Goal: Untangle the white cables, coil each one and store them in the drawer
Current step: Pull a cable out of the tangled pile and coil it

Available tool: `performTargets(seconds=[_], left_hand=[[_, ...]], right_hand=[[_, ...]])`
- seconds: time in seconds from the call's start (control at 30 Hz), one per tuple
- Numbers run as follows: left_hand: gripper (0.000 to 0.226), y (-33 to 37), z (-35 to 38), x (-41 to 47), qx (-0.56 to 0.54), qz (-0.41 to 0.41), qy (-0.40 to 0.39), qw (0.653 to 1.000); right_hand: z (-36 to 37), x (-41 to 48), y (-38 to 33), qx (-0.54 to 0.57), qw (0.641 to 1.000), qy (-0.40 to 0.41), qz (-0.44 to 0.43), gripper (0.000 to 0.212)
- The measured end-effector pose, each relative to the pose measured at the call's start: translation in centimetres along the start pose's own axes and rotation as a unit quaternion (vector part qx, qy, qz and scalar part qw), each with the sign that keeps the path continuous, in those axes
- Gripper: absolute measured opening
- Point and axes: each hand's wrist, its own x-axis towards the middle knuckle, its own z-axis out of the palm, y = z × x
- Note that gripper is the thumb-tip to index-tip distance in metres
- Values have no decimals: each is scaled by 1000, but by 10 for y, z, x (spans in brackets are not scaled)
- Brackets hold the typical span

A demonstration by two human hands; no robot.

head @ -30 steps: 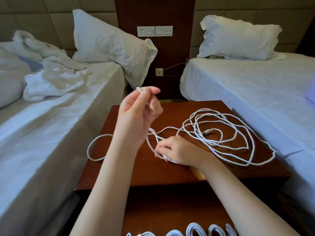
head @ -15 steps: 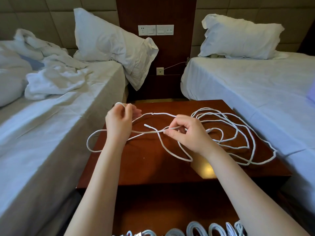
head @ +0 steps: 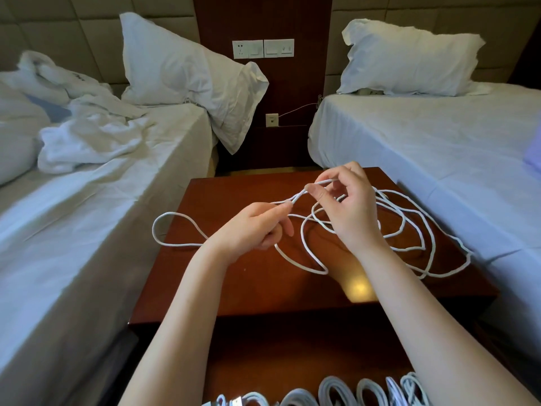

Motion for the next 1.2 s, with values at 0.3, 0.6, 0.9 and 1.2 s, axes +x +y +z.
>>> performTargets(seconds=[0.3, 0.6, 0.9, 1.2], left_hand=[[36, 17, 8, -9, -73, 70, -135, 986], [28, 30, 11, -5, -253, 186, -8, 949], [18, 18, -2, 3, -315, 206, 151, 914], [22, -5, -24, 5, -43, 182, 464, 866]], right_hand=[[0, 0, -4, 52, 998, -26, 20, 12], [18, -19, -10, 58, 954, -281, 88, 33], [29, -28, -19, -23, 916, -399, 38, 24], [20, -19, -14, -135, 946, -293, 28, 39]])
